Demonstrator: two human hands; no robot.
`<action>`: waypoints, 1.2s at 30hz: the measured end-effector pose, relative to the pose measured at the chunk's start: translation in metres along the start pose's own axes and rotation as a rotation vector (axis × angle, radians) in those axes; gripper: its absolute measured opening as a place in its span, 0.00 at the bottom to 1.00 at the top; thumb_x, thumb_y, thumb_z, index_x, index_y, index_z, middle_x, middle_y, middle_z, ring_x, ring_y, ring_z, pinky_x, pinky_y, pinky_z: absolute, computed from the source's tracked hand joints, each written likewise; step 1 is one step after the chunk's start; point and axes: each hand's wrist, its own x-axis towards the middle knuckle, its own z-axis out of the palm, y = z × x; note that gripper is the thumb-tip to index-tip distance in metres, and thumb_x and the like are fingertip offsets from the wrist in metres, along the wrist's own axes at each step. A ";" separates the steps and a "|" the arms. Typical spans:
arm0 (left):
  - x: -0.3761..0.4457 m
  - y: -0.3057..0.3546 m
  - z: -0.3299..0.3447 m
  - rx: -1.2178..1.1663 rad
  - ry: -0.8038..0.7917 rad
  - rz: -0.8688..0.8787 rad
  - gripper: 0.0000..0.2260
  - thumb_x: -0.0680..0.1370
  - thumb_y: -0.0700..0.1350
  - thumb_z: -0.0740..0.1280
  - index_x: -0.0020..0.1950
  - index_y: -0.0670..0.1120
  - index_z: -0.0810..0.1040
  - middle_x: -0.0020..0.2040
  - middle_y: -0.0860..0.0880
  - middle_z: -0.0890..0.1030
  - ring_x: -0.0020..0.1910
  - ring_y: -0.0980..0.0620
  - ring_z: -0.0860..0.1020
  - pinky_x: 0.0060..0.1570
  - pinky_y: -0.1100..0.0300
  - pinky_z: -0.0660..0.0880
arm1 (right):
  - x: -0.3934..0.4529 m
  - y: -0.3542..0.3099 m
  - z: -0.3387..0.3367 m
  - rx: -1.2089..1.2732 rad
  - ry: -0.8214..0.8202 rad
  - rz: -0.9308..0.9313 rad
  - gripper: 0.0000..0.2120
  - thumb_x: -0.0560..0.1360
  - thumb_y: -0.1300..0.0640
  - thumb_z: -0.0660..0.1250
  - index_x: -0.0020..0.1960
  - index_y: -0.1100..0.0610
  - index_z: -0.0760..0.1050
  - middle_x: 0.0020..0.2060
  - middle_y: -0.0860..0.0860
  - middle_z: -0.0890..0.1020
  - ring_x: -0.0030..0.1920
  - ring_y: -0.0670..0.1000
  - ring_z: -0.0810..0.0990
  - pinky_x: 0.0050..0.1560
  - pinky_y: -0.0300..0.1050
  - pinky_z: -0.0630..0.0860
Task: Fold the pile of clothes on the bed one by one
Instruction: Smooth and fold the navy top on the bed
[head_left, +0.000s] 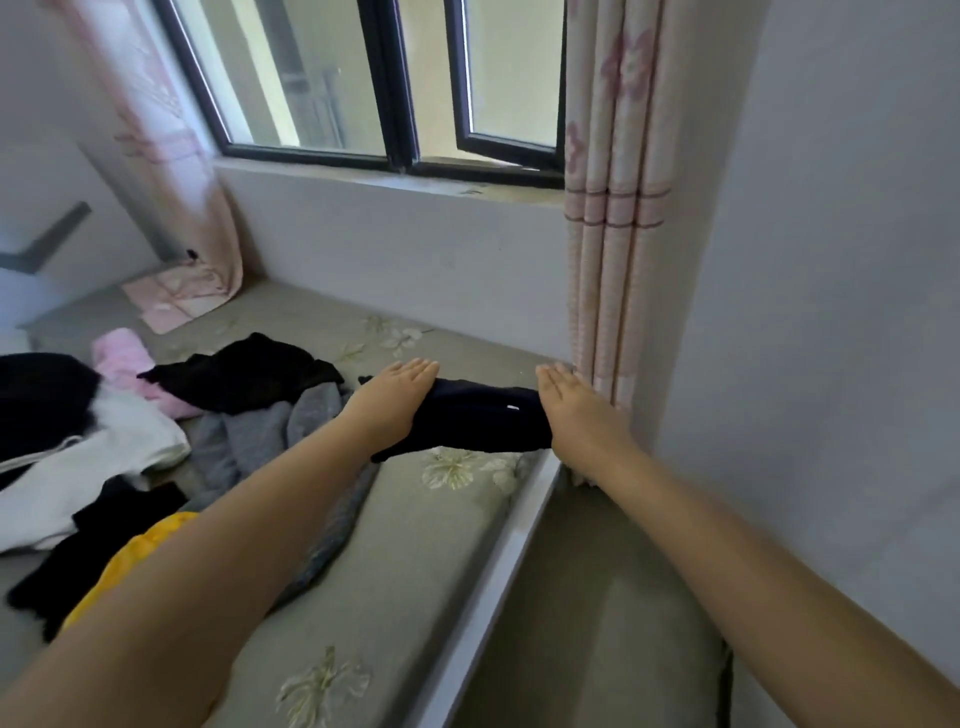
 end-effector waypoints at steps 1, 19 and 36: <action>0.013 -0.009 0.007 0.001 -0.026 -0.016 0.26 0.77 0.35 0.55 0.74 0.40 0.51 0.75 0.44 0.56 0.74 0.50 0.55 0.68 0.63 0.47 | 0.017 0.006 0.010 -0.004 -0.015 -0.028 0.30 0.76 0.68 0.54 0.74 0.63 0.45 0.75 0.58 0.52 0.75 0.53 0.50 0.72 0.43 0.43; 0.374 -0.171 0.150 0.068 -0.189 -0.050 0.29 0.78 0.36 0.56 0.74 0.40 0.44 0.76 0.43 0.49 0.75 0.48 0.48 0.71 0.59 0.43 | 0.373 0.149 0.205 0.026 -0.257 -0.018 0.28 0.77 0.69 0.51 0.74 0.65 0.42 0.74 0.60 0.50 0.75 0.53 0.49 0.72 0.41 0.41; 0.454 -0.137 0.425 -0.055 -0.501 -0.247 0.29 0.79 0.40 0.52 0.74 0.42 0.37 0.76 0.44 0.40 0.75 0.48 0.40 0.72 0.52 0.40 | 0.372 0.205 0.460 0.081 -0.745 0.030 0.31 0.80 0.48 0.52 0.75 0.58 0.41 0.75 0.57 0.43 0.75 0.56 0.41 0.72 0.55 0.38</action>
